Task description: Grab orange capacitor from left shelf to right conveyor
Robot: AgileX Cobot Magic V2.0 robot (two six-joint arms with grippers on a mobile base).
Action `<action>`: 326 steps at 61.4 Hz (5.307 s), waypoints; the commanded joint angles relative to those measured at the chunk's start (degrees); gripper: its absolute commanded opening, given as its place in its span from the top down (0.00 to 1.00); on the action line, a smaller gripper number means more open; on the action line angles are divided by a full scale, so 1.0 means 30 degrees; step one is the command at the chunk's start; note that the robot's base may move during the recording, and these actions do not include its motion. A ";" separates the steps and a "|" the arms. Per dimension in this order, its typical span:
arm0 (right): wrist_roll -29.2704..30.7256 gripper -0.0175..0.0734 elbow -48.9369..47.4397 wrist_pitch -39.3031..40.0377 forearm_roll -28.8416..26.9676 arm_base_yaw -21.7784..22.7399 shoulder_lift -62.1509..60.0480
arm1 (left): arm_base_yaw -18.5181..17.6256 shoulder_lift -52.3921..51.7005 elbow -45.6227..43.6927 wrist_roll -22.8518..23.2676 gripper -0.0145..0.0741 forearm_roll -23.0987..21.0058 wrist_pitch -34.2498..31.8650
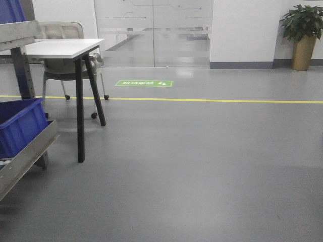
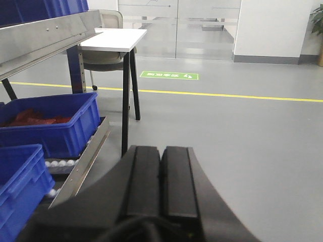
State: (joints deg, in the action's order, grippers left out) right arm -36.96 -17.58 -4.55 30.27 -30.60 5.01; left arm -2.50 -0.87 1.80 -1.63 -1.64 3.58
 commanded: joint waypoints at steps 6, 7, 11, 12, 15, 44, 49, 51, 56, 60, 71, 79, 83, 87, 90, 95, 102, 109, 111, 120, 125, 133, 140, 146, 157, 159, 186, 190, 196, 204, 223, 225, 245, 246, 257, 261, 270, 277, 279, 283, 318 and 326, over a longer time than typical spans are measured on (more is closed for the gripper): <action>0.0059 0.75 -0.0604 0.1518 0.0340 0.0012 0.0330 | -0.0087 -0.0185 0.0501 0.0077 0.98 -0.0115 -0.1714; 0.0059 0.75 -0.0604 0.1518 0.0340 0.0012 0.0330 | -0.0087 -0.0185 0.0501 0.0077 0.98 -0.0115 -0.1714; 0.0059 0.75 -0.0604 0.1518 0.0340 0.0012 0.0330 | -0.0087 -0.0185 0.0501 0.0077 0.98 -0.0115 -0.1714; 0.0059 0.75 -0.0604 0.1518 0.0340 0.0012 0.0330 | -0.0087 -0.0185 0.0501 0.0077 0.98 -0.0115 -0.1714; 0.0059 0.75 -0.0604 0.1518 0.0340 0.0012 0.0330 | -0.0087 -0.0185 0.0501 0.0077 0.98 -0.0115 -0.1714; 0.0059 0.75 -0.0604 0.1518 0.0340 0.0012 0.0330 | -0.0087 -0.0185 0.0501 0.0077 0.98 -0.0115 -0.1714; 0.0059 0.75 -0.0604 0.1518 0.0340 0.0012 0.0330 | -0.0087 -0.0185 0.0501 0.0077 0.98 -0.0115 -0.1714; 0.0059 0.75 -0.0604 0.1518 0.0340 0.0012 0.0330 | -0.0087 -0.0185 0.0501 0.0077 0.98 -0.0115 -0.1714; 0.0059 0.75 -0.0604 0.1518 0.0340 0.0012 0.0330 | -0.0087 -0.0185 0.0501 0.0077 0.98 -0.0115 -0.1714; 0.0059 0.75 -0.0604 0.1518 0.0340 0.0012 0.0330 | -0.0087 -0.0185 0.0501 0.0077 0.98 -0.0115 -0.1714; 0.0059 0.75 -0.0604 0.1518 0.0340 0.0012 0.0330 | -0.0087 -0.0185 0.0501 0.0077 0.98 -0.0115 -0.1714; 0.0059 0.75 -0.0604 0.1518 0.0340 0.0012 0.0330 | -0.0087 -0.0185 0.0501 0.0077 0.98 -0.0115 -0.1714; 0.0059 0.75 -0.0604 0.1518 0.0340 0.0012 0.0330 | -0.0087 -0.0185 0.0501 0.0077 0.98 -0.0115 -0.1714; 0.0059 0.75 -0.0604 0.1518 0.0340 0.0012 0.0330 | -0.0087 -0.0185 0.0501 0.0077 0.98 -0.0115 -0.1714; 0.0059 0.75 -0.0604 0.1518 0.0340 0.0012 0.0330 | -0.0087 -0.0185 0.0501 0.0077 0.98 -0.0115 -0.1714; 0.0059 0.75 -0.0604 0.1518 0.0340 0.0012 0.0330 | -0.0087 -0.0185 0.0501 0.0077 0.98 -0.0115 -0.1714; 0.0059 0.75 -0.0604 0.1518 0.0340 0.0012 0.0330 | -0.0087 -0.0185 0.0501 0.0077 0.98 -0.0115 -0.1714; 0.0059 0.75 -0.0604 0.1518 0.0340 0.0012 0.0330 | -0.0087 -0.0185 0.0501 0.0077 0.98 -0.0115 -0.1714; 0.0059 0.75 -0.0604 0.1518 0.0340 0.0012 0.0330 | -0.0087 -0.0185 0.0501 0.0077 0.98 -0.0115 -0.1714; 0.0059 0.75 -0.0604 0.1518 0.0340 0.0012 0.0330 | -0.0087 -0.0185 0.0501 0.0077 0.98 -0.0115 -0.1714; 0.0059 0.75 -0.0604 0.1518 0.0340 0.0012 0.0330 | -0.0087 -0.0185 0.0501 0.0077 0.98 -0.0115 -0.1714; 0.0059 0.75 -0.0604 0.1518 0.0340 0.0012 0.0330 | -0.0087 -0.0185 0.0501 0.0077 0.98 -0.0115 -0.1714; 0.0059 0.75 -0.0604 0.1518 0.0340 0.0012 0.0330 | -0.0087 -0.0185 0.0501 0.0077 0.98 -0.0115 -0.1714; 0.0059 0.75 -0.0604 0.1518 0.0340 0.0012 0.0330 | -0.0087 -0.0185 0.0501 0.0077 0.98 -0.0115 -0.1714; 0.0059 0.75 -0.0604 0.1518 0.0340 0.0012 0.0330 | -0.0087 -0.0185 0.0501 0.0077 0.98 -0.0115 -0.1714; 0.0059 0.75 -0.0604 0.1518 0.0340 0.0012 0.0330 | -0.0087 -0.0185 0.0501 0.0077 0.98 -0.0115 -0.1714; 0.0059 0.75 -0.0604 0.1518 0.0340 0.0012 0.0330 | -0.0087 -0.0185 0.0501 0.0077 0.98 -0.0115 -0.1714; 0.0059 0.75 -0.0604 0.1518 0.0340 0.0012 0.0330 | -0.0087 -0.0185 0.0501 0.0077 0.98 -0.0115 -0.1714; 0.0059 0.75 -0.0604 0.1518 0.0340 0.0012 0.0330 | -0.0087 -0.0185 0.0501 0.0077 0.98 -0.0115 -0.1714; 0.0059 0.75 -0.0604 0.1518 0.0340 0.0012 0.0330 | -0.0087 -0.0185 0.0501 0.0077 0.98 -0.0115 -0.1714; 0.0059 0.75 -0.0604 0.1518 0.0340 0.0012 0.0330 | -0.0087 -0.0185 0.0501 0.0077 0.98 -0.0115 -0.1714; 0.0059 0.75 -0.0604 0.1518 0.0340 0.0012 0.0330 | -0.0087 -0.0185 0.0501 0.0077 0.98 -0.0115 -0.1714; 0.0043 0.75 -0.0604 0.3093 0.0340 0.0012 0.0330 | -0.0087 -0.0185 0.0501 0.0077 0.98 -0.0115 -0.1714; 0.0043 0.75 -0.0604 0.3264 0.0340 0.0012 0.0330 | -0.0087 -0.0185 0.0501 0.0077 0.98 -0.0115 -0.1714; 0.0043 0.75 -0.0604 0.4649 0.0340 0.0012 0.0330 | -0.0087 -0.0185 0.0501 0.0077 0.98 -0.0115 -0.1714; 0.0043 0.75 -0.0604 0.5303 0.0340 0.0012 0.0330 | -0.0087 -0.0185 0.0501 0.0077 0.98 -0.0115 -0.1714; 0.0043 0.75 -0.0604 0.5294 0.0340 0.0012 0.0369 | -0.0087 -0.0185 0.0501 0.0077 0.98 -0.0115 -0.1714; -0.0291 0.75 -0.0624 0.4809 0.0300 0.0012 0.0990 | -0.0087 -0.0185 0.0501 0.0077 0.98 -0.0115 -0.1714; -0.0489 0.75 -0.0669 0.4743 0.0301 0.0012 0.1298 | -0.0087 -0.0185 0.0501 0.0077 0.98 -0.0115 -0.1714; -0.1145 0.75 -0.0949 0.4594 0.0169 0.0012 0.2241 | -0.0087 -0.0185 0.0501 0.0077 0.98 -0.0115 -0.1714; -0.0113 0.75 -0.3071 0.8622 0.1590 0.0312 1.5839 | -0.0087 -0.0185 0.0501 0.0077 0.98 -0.0115 -0.1714; 0.0146 0.75 -0.3071 1.0501 0.1482 0.1477 1.8407 | -0.0087 -0.0185 0.0501 0.0077 0.98 -0.0115 -0.1714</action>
State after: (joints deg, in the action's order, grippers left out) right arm -37.67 -24.48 18.51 34.79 -28.18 57.11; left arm -2.50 -0.87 1.80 -1.63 -1.64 3.58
